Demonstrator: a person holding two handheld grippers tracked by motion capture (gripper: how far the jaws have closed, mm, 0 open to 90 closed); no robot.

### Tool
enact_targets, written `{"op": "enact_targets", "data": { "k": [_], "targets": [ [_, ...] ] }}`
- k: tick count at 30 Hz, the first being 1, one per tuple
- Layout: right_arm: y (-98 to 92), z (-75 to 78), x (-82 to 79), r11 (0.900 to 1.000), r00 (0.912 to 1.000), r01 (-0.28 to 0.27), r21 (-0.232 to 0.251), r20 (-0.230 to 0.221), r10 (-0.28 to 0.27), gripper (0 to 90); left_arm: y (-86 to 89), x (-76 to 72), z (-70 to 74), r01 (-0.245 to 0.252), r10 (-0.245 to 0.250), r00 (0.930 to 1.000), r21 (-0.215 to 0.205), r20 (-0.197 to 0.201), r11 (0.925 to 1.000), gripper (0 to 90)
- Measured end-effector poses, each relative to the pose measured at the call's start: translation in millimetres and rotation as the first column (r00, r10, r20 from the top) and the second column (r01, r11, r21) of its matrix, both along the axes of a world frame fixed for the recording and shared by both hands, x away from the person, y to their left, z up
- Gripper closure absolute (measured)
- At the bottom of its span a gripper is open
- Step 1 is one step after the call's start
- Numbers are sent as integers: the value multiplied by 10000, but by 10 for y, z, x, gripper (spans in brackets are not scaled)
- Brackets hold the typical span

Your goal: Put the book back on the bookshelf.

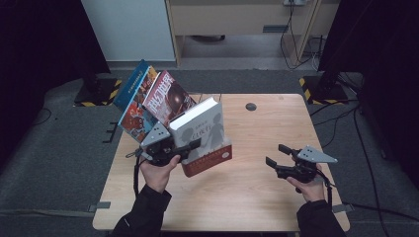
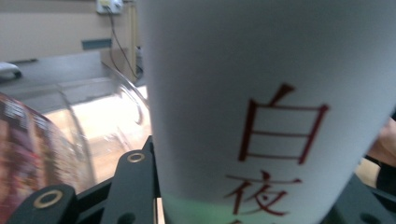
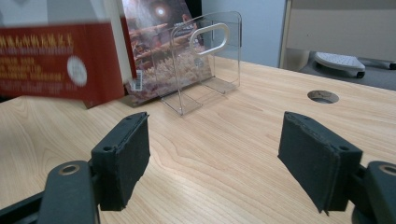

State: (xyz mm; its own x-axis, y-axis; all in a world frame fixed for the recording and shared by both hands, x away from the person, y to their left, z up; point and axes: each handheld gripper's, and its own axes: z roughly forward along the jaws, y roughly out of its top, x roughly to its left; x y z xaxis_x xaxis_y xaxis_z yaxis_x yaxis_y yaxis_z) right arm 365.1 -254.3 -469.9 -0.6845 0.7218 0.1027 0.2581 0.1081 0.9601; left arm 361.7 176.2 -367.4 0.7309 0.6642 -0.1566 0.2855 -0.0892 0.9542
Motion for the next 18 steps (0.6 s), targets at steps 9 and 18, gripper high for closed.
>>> {"op": "enact_targets", "data": {
  "k": [9,18],
  "targets": [
    [-17,-14,8,9999,9999,114,-25,-10,-114,246,129,145,184,-747,758,9964,-297,379,9968,537],
    [-54,-18,12,9997,9997,229,-61,2,-229,246,167,346,313,-1472,1518,9868,-785,562,9860,537]
  ]
}}
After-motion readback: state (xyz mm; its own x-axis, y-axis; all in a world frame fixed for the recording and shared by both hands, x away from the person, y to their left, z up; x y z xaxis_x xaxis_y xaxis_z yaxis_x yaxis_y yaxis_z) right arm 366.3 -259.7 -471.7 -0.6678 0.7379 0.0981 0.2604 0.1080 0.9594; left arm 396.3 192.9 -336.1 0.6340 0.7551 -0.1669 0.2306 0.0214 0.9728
